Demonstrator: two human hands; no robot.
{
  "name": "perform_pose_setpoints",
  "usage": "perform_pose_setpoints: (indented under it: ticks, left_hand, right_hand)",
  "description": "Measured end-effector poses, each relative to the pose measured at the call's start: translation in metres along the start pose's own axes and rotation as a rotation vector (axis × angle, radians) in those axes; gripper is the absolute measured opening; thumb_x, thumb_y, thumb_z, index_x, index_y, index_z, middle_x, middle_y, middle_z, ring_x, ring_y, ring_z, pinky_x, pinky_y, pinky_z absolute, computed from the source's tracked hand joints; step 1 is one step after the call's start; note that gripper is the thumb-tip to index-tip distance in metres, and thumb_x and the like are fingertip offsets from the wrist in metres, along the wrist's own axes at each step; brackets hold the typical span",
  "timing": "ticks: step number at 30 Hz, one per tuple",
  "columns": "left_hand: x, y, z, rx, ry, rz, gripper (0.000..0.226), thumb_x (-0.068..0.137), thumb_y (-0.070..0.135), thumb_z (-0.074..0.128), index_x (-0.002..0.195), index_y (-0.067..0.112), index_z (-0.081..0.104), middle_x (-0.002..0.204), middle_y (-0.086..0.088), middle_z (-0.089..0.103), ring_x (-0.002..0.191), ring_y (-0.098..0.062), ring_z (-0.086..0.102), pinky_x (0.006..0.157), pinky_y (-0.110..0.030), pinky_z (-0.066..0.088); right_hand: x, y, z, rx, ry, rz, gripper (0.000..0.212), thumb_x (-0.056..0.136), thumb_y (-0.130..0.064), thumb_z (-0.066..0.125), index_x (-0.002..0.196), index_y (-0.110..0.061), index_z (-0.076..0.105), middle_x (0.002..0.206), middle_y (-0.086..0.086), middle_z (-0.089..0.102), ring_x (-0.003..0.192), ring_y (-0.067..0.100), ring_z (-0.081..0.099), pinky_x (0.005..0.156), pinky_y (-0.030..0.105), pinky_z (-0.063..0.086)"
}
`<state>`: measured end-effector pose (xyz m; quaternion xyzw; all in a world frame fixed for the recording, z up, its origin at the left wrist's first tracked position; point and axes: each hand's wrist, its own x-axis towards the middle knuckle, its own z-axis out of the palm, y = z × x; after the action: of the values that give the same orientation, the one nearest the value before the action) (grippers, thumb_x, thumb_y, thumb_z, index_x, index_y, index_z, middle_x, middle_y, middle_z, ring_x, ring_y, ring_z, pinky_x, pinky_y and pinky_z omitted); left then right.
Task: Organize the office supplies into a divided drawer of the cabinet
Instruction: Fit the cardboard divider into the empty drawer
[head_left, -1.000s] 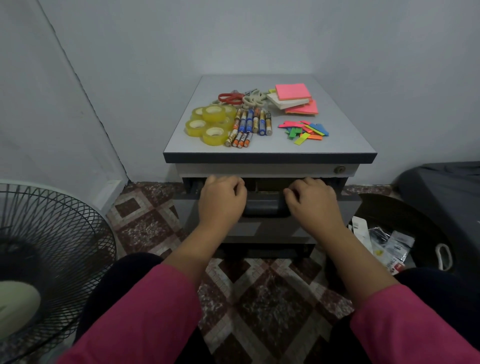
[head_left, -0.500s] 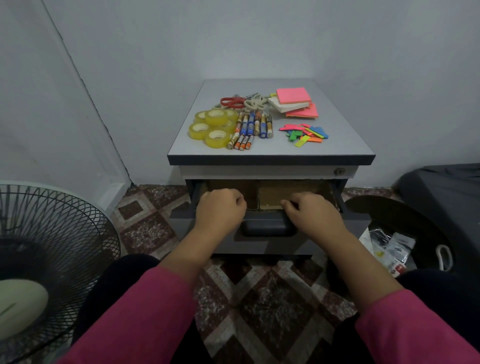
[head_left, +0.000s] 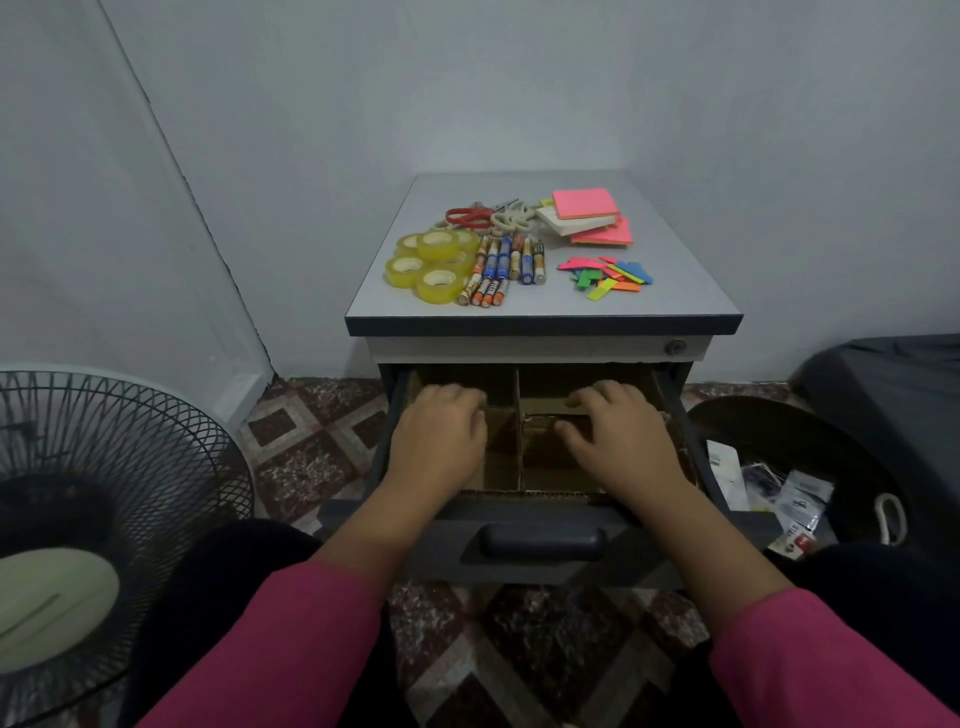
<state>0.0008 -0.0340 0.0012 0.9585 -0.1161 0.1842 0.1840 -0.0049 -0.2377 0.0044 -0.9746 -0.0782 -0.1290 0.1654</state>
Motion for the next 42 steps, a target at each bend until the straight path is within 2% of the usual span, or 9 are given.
perform_pose_setpoints:
  ticks: [3,7,13,22,27,30,35,39,42]
  left_hand:
    - [0.006,-0.006,0.009,0.049,-0.174,-0.059,0.047,0.098,0.034,0.045,0.143,0.023,0.04,0.15,-0.003,0.037,0.142,-0.021,0.025,0.114,-0.043,0.023]
    - [0.006,-0.005,0.015,0.133,-0.347,-0.073,0.057,0.099,0.047,0.037,0.15,0.026,0.023,0.156,-0.003,0.025,0.147,-0.022,0.011,0.118,-0.045,0.006]
    - [0.003,-0.005,0.014,0.168,-0.298,-0.04,0.052,0.098,0.047,0.039,0.144,0.025,0.034,0.144,-0.005,0.041,0.137,-0.024,0.029,0.117,-0.044,0.013]
    - [-0.013,0.001,0.007,0.178,-0.307,-0.049,0.051,0.097,0.047,0.041,0.143,0.025,0.036,0.142,-0.005,0.043,0.136,-0.025,0.031,0.118,-0.046,0.016]
    - [-0.023,0.007,-0.001,0.229,-0.313,-0.042,0.049,0.097,0.051,0.036,0.137,0.025,0.044,0.135,-0.006,0.049,0.129,-0.026,0.037,0.114,-0.044,0.022]
    - [-0.024,0.009,-0.007,0.249,-0.31,-0.032,0.047,0.098,0.053,0.032,0.125,0.023,0.056,0.123,-0.006,0.057,0.118,-0.025,0.044,0.101,-0.04,0.034]
    - [-0.004,0.014,-0.023,0.176,-0.469,-0.111,0.056,0.098,0.057,0.028,0.094,0.015,0.066,0.092,-0.006,0.064,0.087,-0.021,0.058,0.077,-0.036,0.05]
    - [0.024,0.016,-0.025,0.2,-0.627,-0.175,0.053,0.097,0.056,0.034,0.097,0.011,0.063,0.099,-0.008,0.064,0.092,-0.024,0.06,0.075,-0.033,0.046]
    - [0.027,0.016,-0.02,0.088,-0.747,-0.254,0.054,0.099,0.053,0.034,0.113,0.008,0.06,0.107,-0.009,0.061,0.1,-0.025,0.057,0.078,-0.033,0.042]
  right_hand:
    - [0.002,0.002,0.008,-0.062,-0.189,0.011,0.052,0.093,-0.049,0.048,0.14,-0.028,0.04,0.144,-0.002,0.042,0.137,0.018,0.032,0.117,0.047,0.015]
    - [0.002,0.004,0.013,-0.095,-0.199,0.007,0.055,0.092,-0.049,0.05,0.141,-0.029,0.038,0.144,-0.002,0.043,0.137,0.019,0.031,0.117,0.048,0.009]
    - [0.001,0.006,0.013,-0.113,-0.213,0.003,0.055,0.09,-0.045,0.054,0.14,-0.029,0.038,0.143,-0.002,0.044,0.137,0.019,0.033,0.117,0.048,0.009]
    - [-0.016,0.002,0.011,-0.117,-0.228,0.011,0.054,0.089,-0.046,0.055,0.138,-0.03,0.039,0.136,-0.005,0.049,0.132,0.017,0.038,0.117,0.047,0.012]
    - [-0.026,-0.008,0.006,-0.142,-0.213,0.045,0.045,0.092,-0.06,0.04,0.125,-0.031,0.048,0.125,-0.005,0.056,0.122,0.018,0.047,0.11,0.046,0.027]
    - [-0.025,-0.014,0.001,-0.112,-0.247,0.091,0.045,0.095,-0.062,0.029,0.112,-0.03,0.056,0.113,-0.004,0.061,0.111,0.018,0.053,0.099,0.043,0.036]
    - [-0.012,-0.024,-0.01,-0.153,-0.364,0.12,0.045,0.098,-0.055,0.027,0.099,-0.026,0.061,0.099,-0.001,0.066,0.099,0.02,0.059,0.09,0.04,0.037]
    - [0.014,-0.028,-0.008,-0.141,-0.523,0.169,0.031,0.098,-0.045,0.039,0.082,-0.024,0.057,0.085,-0.001,0.06,0.085,0.019,0.06,0.076,0.034,0.044]
    - [0.026,-0.031,-0.001,-0.03,-0.632,0.226,0.031,0.096,-0.039,0.046,0.073,-0.022,0.057,0.076,-0.001,0.057,0.075,0.016,0.057,0.063,0.028,0.041]
